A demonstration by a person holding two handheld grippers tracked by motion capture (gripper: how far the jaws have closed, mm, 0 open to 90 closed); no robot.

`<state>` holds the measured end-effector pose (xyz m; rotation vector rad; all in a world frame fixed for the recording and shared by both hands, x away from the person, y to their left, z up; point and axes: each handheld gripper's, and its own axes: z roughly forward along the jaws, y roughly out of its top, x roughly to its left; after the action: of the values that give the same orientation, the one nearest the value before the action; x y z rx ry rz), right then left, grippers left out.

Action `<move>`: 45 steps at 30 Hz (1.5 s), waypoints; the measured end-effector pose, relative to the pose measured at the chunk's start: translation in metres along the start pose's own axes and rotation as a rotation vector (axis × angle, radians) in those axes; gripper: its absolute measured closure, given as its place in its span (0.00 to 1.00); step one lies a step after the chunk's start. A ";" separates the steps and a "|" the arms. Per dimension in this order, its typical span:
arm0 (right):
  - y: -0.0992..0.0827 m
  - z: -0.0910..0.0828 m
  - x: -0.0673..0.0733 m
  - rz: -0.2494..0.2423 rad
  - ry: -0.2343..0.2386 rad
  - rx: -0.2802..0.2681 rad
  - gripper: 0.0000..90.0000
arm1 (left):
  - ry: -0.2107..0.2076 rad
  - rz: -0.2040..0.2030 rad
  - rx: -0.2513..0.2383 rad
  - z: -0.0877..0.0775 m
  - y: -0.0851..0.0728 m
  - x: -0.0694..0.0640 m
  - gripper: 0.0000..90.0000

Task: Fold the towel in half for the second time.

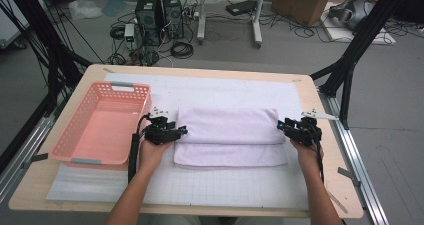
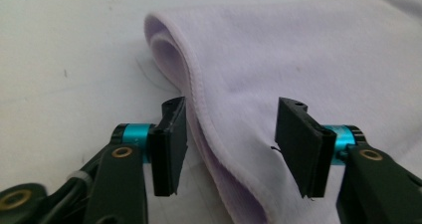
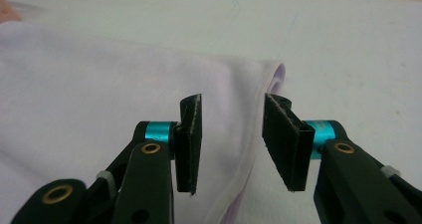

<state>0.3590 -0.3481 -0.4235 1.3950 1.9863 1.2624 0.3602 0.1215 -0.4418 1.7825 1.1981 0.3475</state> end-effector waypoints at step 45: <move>-0.042 -0.056 0.015 -0.065 0.129 0.063 0.95 | -0.126 0.069 -0.061 -0.060 -0.039 -0.025 0.93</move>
<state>0.2891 -0.3630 -0.4278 1.2955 2.1571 1.3011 0.2865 0.1361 -0.4355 1.7689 1.0293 0.3044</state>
